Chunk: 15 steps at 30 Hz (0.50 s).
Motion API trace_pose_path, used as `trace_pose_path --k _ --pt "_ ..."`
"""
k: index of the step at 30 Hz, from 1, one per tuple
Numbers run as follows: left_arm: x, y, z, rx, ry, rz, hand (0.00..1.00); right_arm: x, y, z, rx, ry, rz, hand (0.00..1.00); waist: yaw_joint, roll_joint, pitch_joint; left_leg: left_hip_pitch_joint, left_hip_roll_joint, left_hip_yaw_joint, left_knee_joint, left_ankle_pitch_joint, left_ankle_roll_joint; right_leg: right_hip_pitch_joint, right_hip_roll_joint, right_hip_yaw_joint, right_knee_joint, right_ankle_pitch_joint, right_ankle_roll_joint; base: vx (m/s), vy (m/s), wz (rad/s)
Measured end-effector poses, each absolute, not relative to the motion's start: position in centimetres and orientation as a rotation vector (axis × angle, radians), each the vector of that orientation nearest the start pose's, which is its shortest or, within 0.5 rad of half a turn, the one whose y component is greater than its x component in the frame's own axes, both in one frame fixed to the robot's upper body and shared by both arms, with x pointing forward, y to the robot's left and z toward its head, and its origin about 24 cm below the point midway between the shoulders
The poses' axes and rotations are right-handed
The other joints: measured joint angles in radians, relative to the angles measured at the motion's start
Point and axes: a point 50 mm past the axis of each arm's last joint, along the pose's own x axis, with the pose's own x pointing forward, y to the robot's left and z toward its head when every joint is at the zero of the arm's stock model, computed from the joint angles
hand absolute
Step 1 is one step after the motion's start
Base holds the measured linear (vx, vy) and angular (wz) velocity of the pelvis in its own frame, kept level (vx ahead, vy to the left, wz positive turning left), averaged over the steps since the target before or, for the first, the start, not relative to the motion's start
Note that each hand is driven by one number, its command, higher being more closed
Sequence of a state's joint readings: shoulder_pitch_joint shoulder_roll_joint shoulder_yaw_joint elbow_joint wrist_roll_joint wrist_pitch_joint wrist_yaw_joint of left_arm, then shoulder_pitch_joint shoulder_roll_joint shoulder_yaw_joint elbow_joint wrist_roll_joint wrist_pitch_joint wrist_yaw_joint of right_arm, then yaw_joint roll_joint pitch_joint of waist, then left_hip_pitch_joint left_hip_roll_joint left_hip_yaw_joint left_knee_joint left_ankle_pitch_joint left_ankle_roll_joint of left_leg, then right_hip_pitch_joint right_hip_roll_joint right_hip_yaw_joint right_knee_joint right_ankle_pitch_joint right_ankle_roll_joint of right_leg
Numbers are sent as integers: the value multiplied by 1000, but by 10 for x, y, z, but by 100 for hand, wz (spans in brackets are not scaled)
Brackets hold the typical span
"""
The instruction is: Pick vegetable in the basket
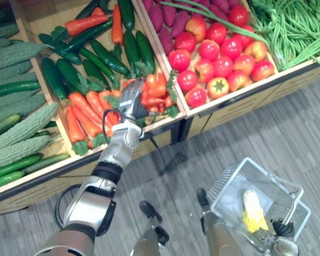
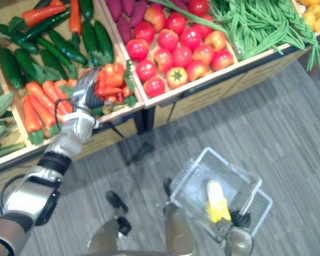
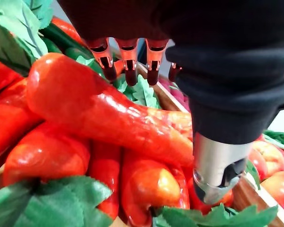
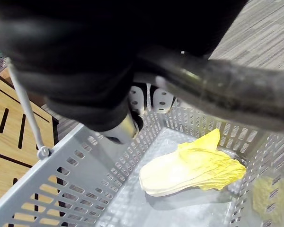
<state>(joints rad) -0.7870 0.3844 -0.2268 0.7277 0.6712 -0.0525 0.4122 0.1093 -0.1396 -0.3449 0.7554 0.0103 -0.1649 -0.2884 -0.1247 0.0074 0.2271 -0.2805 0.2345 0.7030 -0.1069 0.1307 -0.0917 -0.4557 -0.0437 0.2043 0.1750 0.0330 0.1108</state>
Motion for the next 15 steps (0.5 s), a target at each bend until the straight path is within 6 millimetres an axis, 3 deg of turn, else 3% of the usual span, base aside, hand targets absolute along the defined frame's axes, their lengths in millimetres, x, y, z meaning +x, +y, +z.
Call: trace_pose_path --k 4,15 --pt "383 177 141 1112 -331 247 100 136 -276 -103 -137 652 -691 100 2 6 -1 0 5 14 0 0 0 -3 3 0 0 1 1 70 0 -2" --pt "382 195 131 1078 -248 312 100 143 -273 -98 -165 615 -670 100 9 20 -5 -9 25 34 0 8 -9 -16 18 2 0 2 -1 83 -21 -2"
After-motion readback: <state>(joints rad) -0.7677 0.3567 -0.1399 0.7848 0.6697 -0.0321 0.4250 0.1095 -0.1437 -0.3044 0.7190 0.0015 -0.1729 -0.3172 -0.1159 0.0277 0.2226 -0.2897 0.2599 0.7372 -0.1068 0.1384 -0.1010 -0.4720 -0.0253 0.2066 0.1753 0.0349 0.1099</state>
